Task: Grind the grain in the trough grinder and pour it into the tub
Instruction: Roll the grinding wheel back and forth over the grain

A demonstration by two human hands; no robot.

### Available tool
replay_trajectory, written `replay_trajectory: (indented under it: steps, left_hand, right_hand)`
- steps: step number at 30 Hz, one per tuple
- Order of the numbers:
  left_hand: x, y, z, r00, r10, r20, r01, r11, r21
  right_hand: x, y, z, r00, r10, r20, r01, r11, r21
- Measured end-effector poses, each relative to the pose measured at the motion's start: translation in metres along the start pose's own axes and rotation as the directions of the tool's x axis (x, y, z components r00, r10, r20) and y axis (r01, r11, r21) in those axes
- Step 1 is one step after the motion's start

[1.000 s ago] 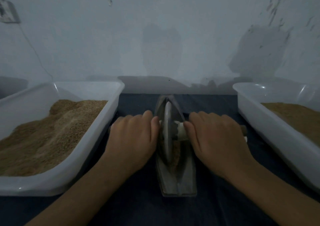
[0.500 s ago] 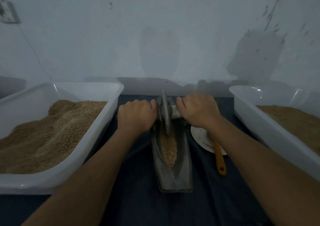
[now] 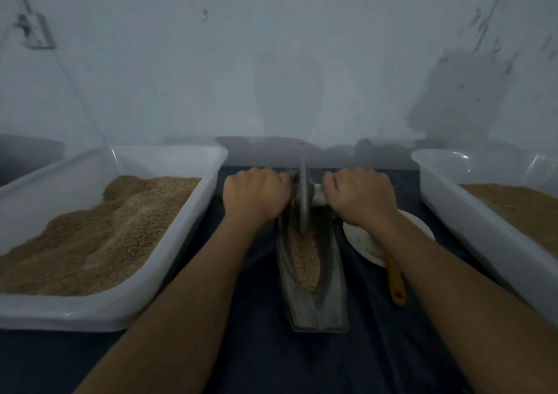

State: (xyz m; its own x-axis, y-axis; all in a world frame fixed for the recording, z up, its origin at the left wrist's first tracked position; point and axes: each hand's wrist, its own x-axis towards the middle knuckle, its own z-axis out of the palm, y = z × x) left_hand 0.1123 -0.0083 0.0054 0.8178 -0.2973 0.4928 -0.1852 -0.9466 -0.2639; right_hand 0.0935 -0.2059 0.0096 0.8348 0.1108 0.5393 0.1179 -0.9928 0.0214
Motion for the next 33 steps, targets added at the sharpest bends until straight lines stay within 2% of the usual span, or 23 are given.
replay_trajectory:
  steps: [2, 6, 8, 12, 15, 18, 22, 26, 29, 33]
  left_hand:
    - [0.014, -0.001, 0.004, 0.998, -0.038, 0.04, 0.04, 0.997, -0.059]
    - [-0.019, -0.003, -0.011, 0.999, 0.019, 0.049, -0.016, 0.997, -0.072]
    - [-0.052, -0.006, -0.019, 0.995, 0.096, 0.033, -0.094, 0.992, -0.079]
    - [-0.092, -0.004, -0.043, 0.955, 0.264, -0.137, -0.271, 0.962, -0.033]
    - [-0.079, -0.005, -0.037, 0.981, 0.181, -0.075, -0.183, 0.983, -0.017]
    - [-0.042, -0.008, -0.014, 0.994, 0.093, 0.057, -0.093, 0.996, -0.003]
    - [0.025, -0.008, -0.004, 0.988, 0.0, 0.154, 0.015, 0.995, -0.095]
    - [0.008, 0.003, -0.016, 0.997, 0.012, 0.07, -0.008, 0.998, -0.057]
    - [-0.049, 0.006, -0.031, 0.996, 0.081, -0.039, -0.083, 0.995, -0.047]
    - [-0.101, -0.007, -0.042, 0.992, 0.091, -0.088, -0.115, 0.942, -0.316]
  right_hand:
    - [0.016, 0.003, 0.002, 0.998, 0.036, 0.042, -0.038, 0.999, 0.038]
    - [-0.011, -0.006, -0.013, 0.993, -0.117, -0.021, 0.113, 0.984, -0.139]
    - [-0.04, -0.012, -0.023, 0.986, -0.14, -0.092, 0.133, 0.988, -0.076]
    - [-0.087, -0.005, -0.034, 0.949, -0.187, -0.253, 0.205, 0.977, 0.05]
    - [-0.081, -0.005, -0.035, 0.97, -0.142, -0.197, 0.157, 0.986, 0.063]
    - [-0.034, -0.013, -0.02, 0.99, -0.103, -0.094, 0.101, 0.994, -0.029]
    - [0.024, 0.007, 0.006, 0.992, 0.009, 0.124, -0.014, 0.999, 0.034]
    - [-0.013, 0.006, 0.005, 0.996, -0.077, 0.035, 0.079, 0.996, -0.044]
    - [-0.054, -0.001, -0.016, 0.991, -0.093, -0.097, 0.097, 0.994, 0.039]
    - [-0.092, -0.006, -0.04, 0.928, -0.27, -0.257, 0.266, 0.963, -0.051]
